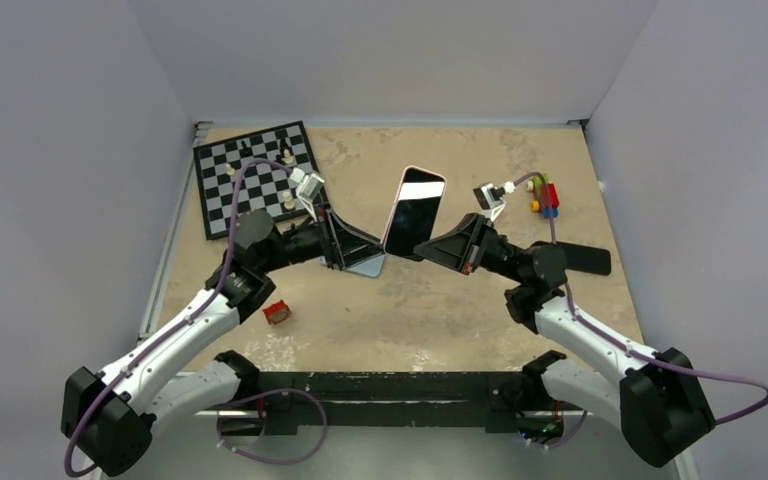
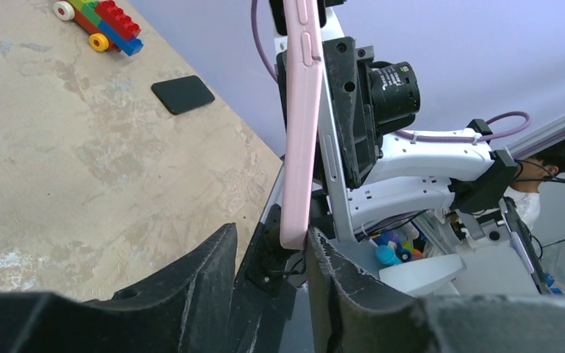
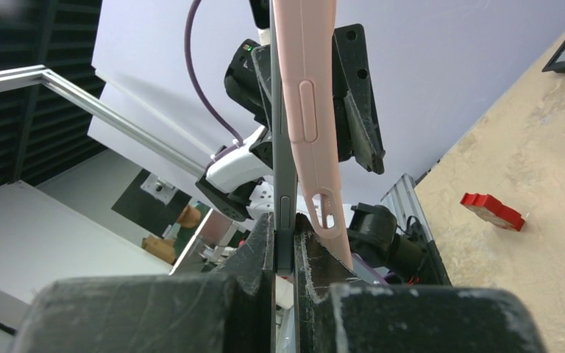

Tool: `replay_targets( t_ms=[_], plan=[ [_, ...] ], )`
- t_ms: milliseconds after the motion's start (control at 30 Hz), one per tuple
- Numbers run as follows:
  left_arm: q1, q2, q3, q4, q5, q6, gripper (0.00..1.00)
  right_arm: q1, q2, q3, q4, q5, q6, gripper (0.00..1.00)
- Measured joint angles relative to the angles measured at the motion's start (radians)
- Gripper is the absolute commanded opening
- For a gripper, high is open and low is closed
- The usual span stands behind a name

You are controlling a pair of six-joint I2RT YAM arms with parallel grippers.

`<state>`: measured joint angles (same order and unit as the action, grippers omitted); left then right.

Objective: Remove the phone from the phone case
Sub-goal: Remove the phone case from the phone.

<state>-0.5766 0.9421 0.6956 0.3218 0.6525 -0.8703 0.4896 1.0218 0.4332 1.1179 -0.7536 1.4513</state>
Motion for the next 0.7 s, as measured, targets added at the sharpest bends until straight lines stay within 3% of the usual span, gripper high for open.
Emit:
replay_targets(
  t_ms=[233,433,500,700],
  plan=[
    [-0.001,0.075,0.080,-0.060,-0.011,0.010,0.48,0.000,-0.002,0.000,-0.019,0.005,-0.008,0.00],
    [-0.002,0.137,0.142,-0.077,-0.019,0.016,0.41,0.012,-0.017,0.000,-0.072,0.020,-0.042,0.00],
    [-0.004,0.154,0.151,-0.076,-0.020,0.012,0.37,0.017,-0.024,0.000,-0.095,0.031,-0.059,0.00],
    [-0.007,0.190,0.174,-0.077,-0.027,-0.002,0.12,0.042,-0.028,0.000,-0.156,0.063,-0.095,0.00]
  ],
)
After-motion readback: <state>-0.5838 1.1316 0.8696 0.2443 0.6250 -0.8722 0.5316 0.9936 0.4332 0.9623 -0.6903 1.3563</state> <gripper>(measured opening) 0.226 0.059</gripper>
